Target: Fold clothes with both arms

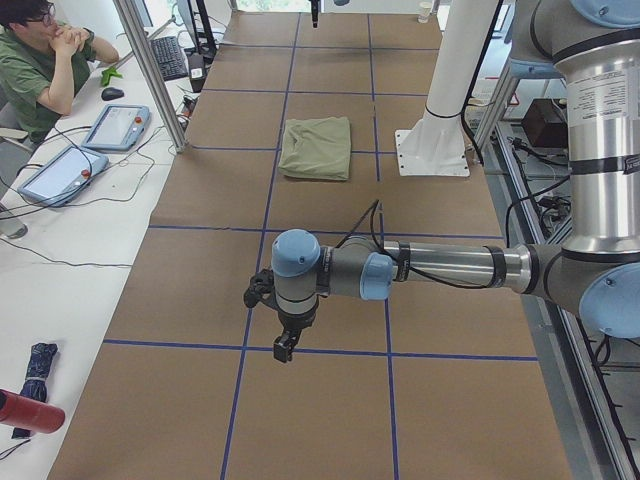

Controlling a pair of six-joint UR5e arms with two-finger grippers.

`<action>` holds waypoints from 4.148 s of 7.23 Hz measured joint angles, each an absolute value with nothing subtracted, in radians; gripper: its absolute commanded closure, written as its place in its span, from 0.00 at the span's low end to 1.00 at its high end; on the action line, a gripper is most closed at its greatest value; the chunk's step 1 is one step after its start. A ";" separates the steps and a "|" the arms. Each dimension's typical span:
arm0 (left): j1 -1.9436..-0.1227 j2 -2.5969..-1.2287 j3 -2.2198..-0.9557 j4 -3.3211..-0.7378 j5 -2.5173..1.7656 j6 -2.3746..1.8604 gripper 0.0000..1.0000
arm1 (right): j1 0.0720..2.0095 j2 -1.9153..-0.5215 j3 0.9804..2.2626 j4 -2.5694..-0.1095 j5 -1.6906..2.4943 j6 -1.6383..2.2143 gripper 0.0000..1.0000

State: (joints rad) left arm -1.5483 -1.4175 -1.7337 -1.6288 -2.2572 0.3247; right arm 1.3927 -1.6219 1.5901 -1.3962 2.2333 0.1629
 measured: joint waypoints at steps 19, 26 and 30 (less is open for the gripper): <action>-1.580 -1.422 -1.722 -1.627 -2.419 0.232 0.00 | 1.496 -1.719 1.757 -1.527 2.269 0.068 0.00; -1.580 -1.418 -1.699 -1.625 -2.387 0.230 0.00 | 1.495 -1.716 1.757 -1.523 2.270 0.070 0.00; -1.580 -1.419 -1.689 -1.626 -2.378 0.230 0.00 | 1.496 -1.716 1.755 -1.523 2.268 0.069 0.00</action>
State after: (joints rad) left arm -1.5799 -1.4189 -1.6890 -1.6260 -2.3779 0.2301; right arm 1.4956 -1.7165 1.7549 -1.5233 2.2684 0.0692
